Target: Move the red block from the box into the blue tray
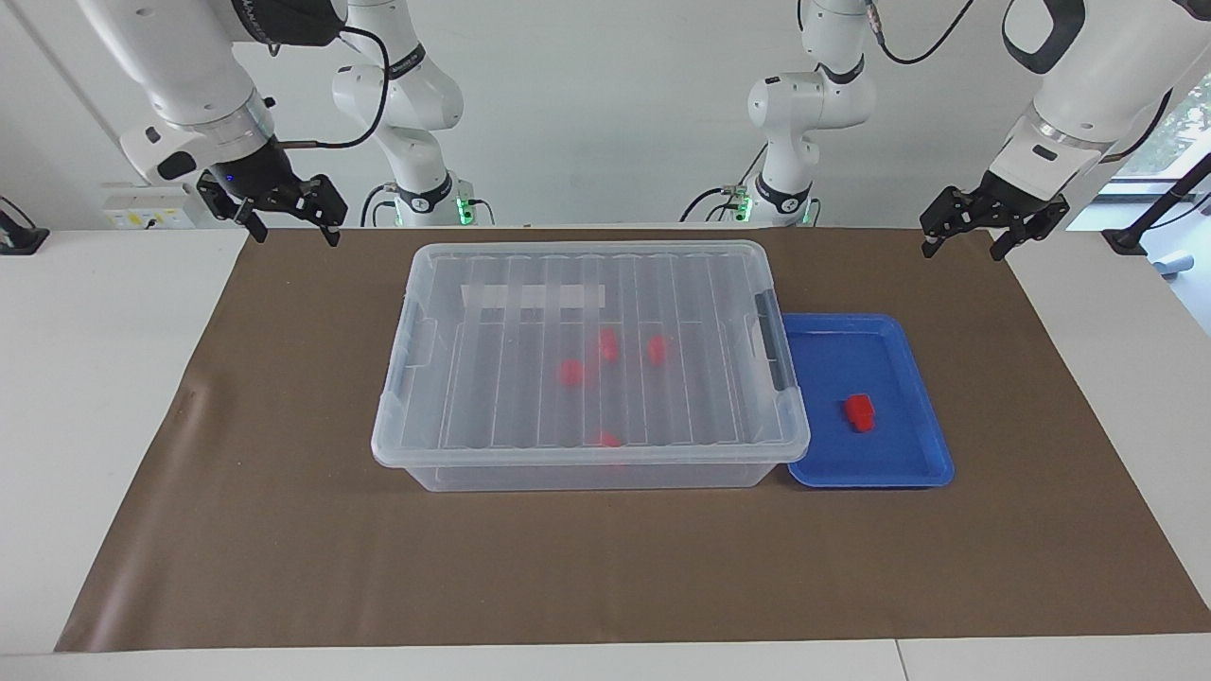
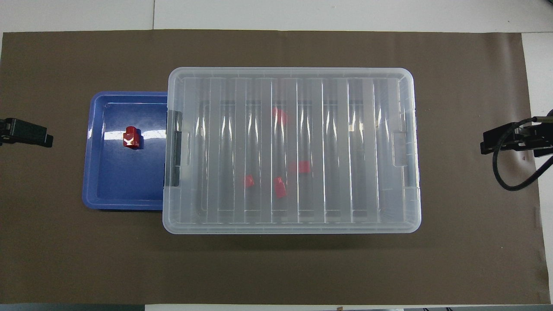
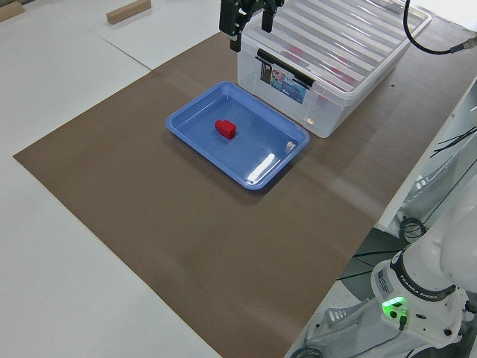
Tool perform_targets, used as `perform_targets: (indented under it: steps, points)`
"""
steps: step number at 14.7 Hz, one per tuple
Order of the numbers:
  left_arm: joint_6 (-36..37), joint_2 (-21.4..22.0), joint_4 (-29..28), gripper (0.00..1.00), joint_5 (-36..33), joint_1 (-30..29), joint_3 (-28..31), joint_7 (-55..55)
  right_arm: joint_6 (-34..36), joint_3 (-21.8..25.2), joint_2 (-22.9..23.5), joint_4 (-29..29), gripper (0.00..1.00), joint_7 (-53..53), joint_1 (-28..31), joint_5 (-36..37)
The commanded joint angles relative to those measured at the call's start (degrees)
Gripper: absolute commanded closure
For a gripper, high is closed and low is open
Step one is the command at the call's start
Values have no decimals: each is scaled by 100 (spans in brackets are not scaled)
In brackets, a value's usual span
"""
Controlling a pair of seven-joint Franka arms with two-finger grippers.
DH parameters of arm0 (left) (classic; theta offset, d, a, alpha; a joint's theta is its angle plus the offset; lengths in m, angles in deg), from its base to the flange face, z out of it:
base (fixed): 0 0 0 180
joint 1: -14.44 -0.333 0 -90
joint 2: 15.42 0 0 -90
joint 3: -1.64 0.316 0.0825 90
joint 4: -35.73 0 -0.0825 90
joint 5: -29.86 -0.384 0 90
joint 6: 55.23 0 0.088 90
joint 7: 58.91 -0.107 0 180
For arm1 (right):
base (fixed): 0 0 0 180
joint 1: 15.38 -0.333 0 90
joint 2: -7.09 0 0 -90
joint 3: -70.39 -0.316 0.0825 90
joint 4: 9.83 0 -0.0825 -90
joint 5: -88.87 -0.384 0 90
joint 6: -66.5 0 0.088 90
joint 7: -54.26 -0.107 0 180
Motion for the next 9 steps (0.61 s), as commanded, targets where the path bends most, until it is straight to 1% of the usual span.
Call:
perform_targets:
  steps: [1,2,4,7,9]
  points:
    - [21,165,-163,0,26,-32,1,-49,-72,748,-37,89,0,82,-545,16]
    - [21,165,-163,0,26,-32,1,-49,-159,748,-37,124,0,82,-537,34]
    - [21,165,-163,0,26,-32,1,-49,-501,748,-46,369,0,135,-336,17]
    - [21,165,-163,0,26,-32,1,-49,-451,538,-46,301,0,126,-370,34]
    - [21,165,-163,0,26,-32,1,-49,-398,571,-46,292,0,126,-457,51]
